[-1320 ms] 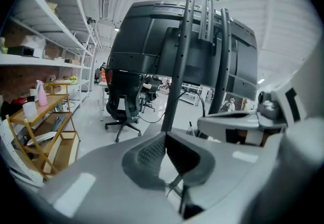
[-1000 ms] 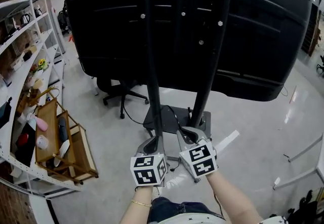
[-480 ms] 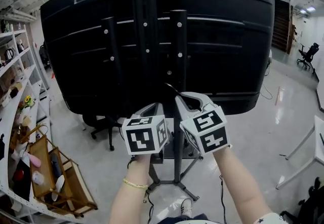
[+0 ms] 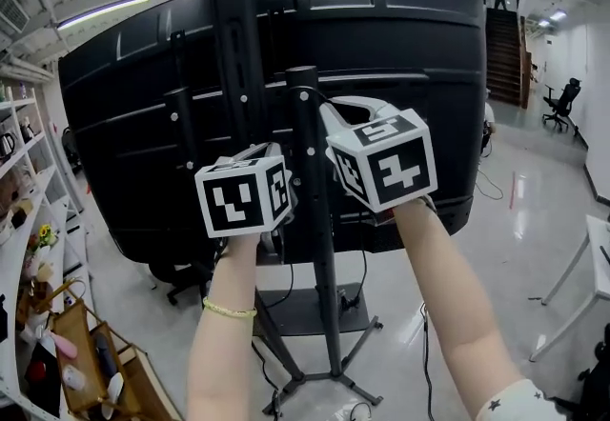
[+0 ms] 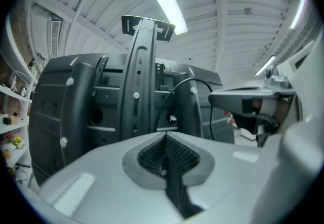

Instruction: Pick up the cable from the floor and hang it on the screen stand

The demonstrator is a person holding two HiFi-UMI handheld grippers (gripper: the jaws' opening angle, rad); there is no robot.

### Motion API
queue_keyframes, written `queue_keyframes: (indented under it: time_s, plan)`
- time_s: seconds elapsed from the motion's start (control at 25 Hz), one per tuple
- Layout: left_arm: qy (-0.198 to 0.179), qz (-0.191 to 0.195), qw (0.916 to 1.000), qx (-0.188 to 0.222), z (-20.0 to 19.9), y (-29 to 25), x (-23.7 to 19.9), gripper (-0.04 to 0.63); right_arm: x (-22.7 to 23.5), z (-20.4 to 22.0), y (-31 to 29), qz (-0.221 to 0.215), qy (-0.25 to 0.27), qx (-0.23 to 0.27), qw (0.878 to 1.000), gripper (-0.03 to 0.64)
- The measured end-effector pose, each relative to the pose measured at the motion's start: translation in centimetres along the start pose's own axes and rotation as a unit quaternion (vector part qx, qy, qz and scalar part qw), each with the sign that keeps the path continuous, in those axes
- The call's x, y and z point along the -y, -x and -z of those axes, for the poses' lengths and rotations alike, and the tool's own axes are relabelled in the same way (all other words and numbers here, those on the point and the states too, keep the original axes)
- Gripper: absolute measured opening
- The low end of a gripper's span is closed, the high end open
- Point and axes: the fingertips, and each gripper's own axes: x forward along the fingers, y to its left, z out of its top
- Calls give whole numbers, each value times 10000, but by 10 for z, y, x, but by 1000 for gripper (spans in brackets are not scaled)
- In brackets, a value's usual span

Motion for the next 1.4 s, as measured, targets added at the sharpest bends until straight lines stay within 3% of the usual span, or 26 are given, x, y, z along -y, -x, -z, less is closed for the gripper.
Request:
queue_keyframes:
  time_s: [0.28, 0.6, 0.88, 1.08, 1.2, 1.4]
  plan:
    - [-68, -113, 9996, 267, -51, -28, -8, 8, 39, -45, -34, 293, 152, 90, 9994, 12]
    - [-104, 3, 9995, 282, -58, -45, -3, 8, 53, -24, -52, 254, 61, -341, 9991, 11]
    - [-65, 6, 10000, 48, -12, -41, 5, 8, 40, -4, -40, 516, 256, -212, 9981, 26]
    - [119, 98, 9999, 7, 32, -13, 17, 8, 9, 43, -6, 544, 311, -128, 9980, 19]
    - [172, 178, 9997, -87, 67, 2, 31, 8, -15, 83, 21, 473, 137, -157, 9987, 1]
    - [-47, 141, 9998, -158, 132, 29, 56, 8, -55, 152, 65, 388, -450, -387, 9975, 0]
